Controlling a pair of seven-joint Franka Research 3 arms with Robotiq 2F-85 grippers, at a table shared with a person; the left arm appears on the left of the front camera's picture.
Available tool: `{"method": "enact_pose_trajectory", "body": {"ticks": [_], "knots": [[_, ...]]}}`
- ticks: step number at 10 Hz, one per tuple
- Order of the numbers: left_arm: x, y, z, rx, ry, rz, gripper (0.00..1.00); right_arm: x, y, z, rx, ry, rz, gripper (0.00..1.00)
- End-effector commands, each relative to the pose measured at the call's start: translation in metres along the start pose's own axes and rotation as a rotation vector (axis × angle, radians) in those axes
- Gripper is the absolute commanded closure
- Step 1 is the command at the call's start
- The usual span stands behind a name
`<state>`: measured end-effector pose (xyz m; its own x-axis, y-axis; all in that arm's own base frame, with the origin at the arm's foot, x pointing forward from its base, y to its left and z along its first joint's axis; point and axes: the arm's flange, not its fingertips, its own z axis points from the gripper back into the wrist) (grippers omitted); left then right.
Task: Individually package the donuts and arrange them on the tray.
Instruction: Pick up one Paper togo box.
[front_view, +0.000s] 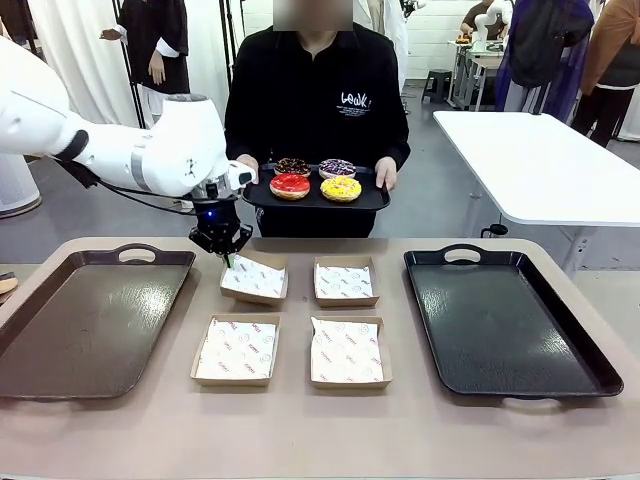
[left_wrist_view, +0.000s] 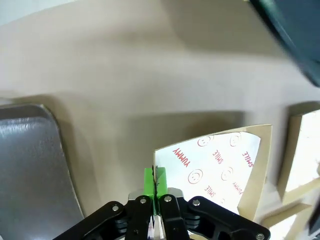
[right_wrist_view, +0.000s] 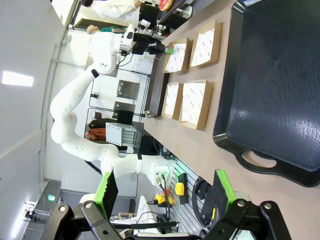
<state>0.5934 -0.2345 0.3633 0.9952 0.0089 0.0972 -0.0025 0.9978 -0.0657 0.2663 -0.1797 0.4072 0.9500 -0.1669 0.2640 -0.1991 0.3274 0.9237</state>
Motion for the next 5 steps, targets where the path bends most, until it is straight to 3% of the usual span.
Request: {"method": "enact_pose_trajectory", "body": {"ticks": [1,2,5], "knots": [[-0.008,0.004,0.049,-0.052,0.011,0.05,1.0,0.0,0.001,0.0,0.012,-0.004,0.001,0.0],[-0.009,0.007,0.077,-0.04,-0.021,0.066,1.0,0.0,0.001,0.0,0.012,-0.004,0.001,0.0],[-0.006,0.008,0.134,0.027,0.015,0.053,1.0,0.0,0.001,0.0,0.012,-0.004,0.001,0.0]]}}
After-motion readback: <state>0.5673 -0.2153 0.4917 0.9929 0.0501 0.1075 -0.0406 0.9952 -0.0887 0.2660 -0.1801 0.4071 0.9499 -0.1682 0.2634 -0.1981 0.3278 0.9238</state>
